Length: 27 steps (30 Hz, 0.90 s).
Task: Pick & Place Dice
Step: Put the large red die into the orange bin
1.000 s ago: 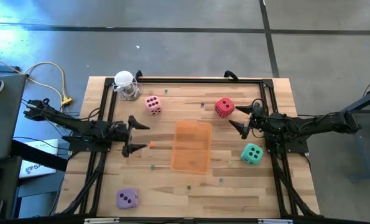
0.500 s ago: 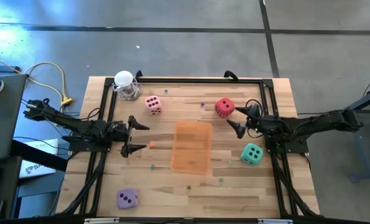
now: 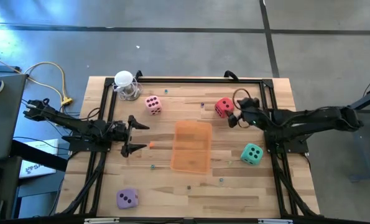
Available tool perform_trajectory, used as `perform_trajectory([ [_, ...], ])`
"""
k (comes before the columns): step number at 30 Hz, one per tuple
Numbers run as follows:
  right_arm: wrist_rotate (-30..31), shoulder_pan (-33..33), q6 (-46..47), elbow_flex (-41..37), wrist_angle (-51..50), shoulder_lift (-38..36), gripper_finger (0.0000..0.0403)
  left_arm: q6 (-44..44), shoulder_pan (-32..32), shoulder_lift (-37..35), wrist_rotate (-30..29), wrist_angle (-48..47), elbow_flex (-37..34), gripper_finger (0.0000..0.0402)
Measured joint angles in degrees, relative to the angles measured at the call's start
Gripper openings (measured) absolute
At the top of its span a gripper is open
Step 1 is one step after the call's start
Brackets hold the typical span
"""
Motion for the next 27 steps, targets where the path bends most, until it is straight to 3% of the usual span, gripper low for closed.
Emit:
perform_trajectory([
  [7,-11.92,-5.31,-4.62,3.42,2.48,6.30,0.0400,-0.15,0.01,0.00,0.03,-0.01,0.00,0.0391],
  [27,-8.90,-5.56,-4.57,3.44,0.34,7.40,0.0400,-1.25,0.02,0.00,0.09,-0.04,0.00,0.0391],
])
